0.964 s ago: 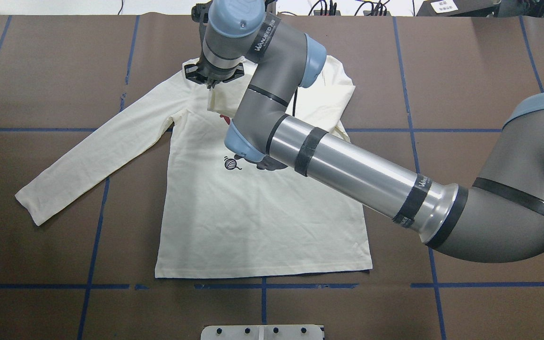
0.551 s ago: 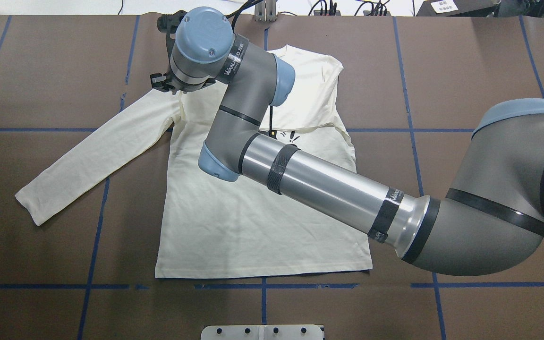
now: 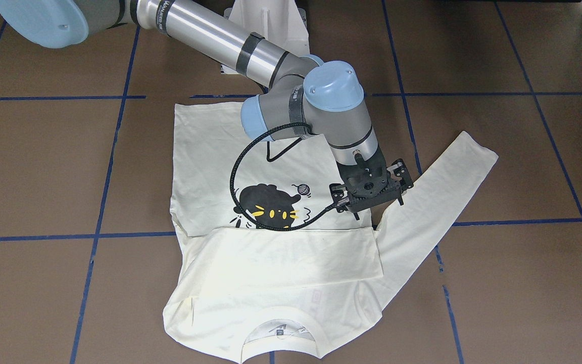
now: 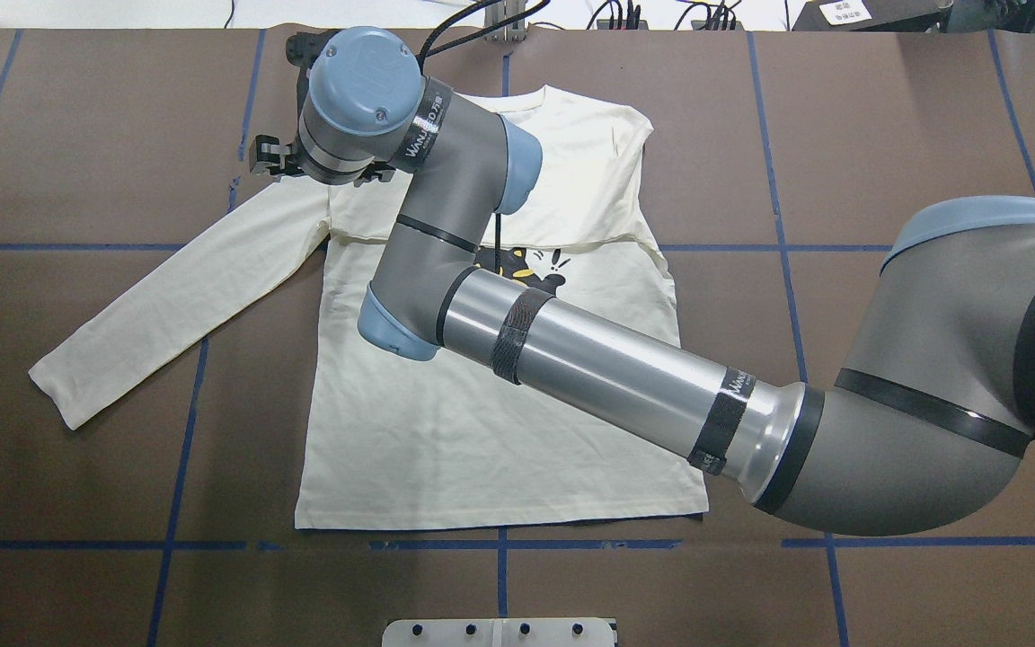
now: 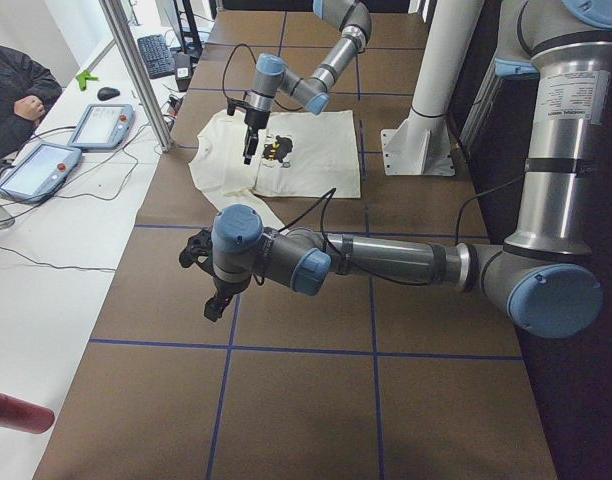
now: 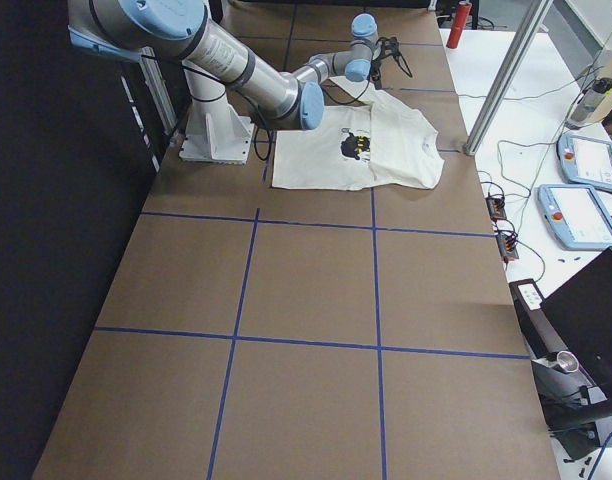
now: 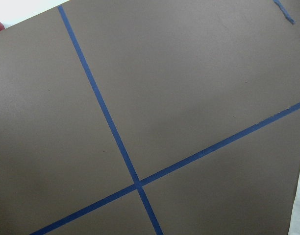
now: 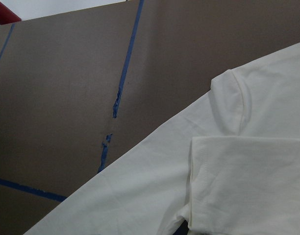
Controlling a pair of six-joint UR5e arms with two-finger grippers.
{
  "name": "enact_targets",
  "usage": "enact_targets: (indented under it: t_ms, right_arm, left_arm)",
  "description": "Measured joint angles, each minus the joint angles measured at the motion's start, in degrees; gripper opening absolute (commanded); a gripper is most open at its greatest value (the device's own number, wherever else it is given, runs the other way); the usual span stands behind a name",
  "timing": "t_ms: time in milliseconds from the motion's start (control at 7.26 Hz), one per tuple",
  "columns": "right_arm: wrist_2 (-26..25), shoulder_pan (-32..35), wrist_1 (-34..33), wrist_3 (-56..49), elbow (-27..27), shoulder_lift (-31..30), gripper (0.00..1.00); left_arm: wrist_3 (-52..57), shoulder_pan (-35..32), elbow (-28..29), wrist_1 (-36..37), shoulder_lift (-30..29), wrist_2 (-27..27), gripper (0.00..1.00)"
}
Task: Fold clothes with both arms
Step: 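Lift the sleeve with the right gripper and fold it across the shirt's chest, then release the sleeve and raise the right gripper while the left gripper approaches the other cuff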
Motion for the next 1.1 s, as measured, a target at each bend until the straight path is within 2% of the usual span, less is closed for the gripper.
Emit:
enact_targets:
  t_ms: [138,275,551,826,1102]
  right_arm:
    - [0.79,1.0,-6.32,1.13,3.45,-1.07,1.0]
    - [3.33,3.05,-15.69,0.71,9.36,-3.59,1.0]
    - [9.48,8.38,-30.34,-4.04,20.67,-10.55,1.0]
    - [14.82,13.81,-37.73,-13.29,30.48,-19.88,1.0]
    - [22.08,20.08,-39.42,-20.91,38.54,-30.82,1.0]
  left_arm:
    - [-9.48,2.05,1.33,-4.36,-0.26,0.88,1.0]
    - [-23.16,5.81,1.62,-9.96,-0.14,3.09,1.0]
    - [-47.81,14.65,-2.56,-16.3,2.06,8.34,1.0]
    - [-65.56,23.74,-8.3,-17.49,5.13,15.1,0.98]
    - [-79.17,33.34,-9.9,-18.37,6.39,24.19,0.98]
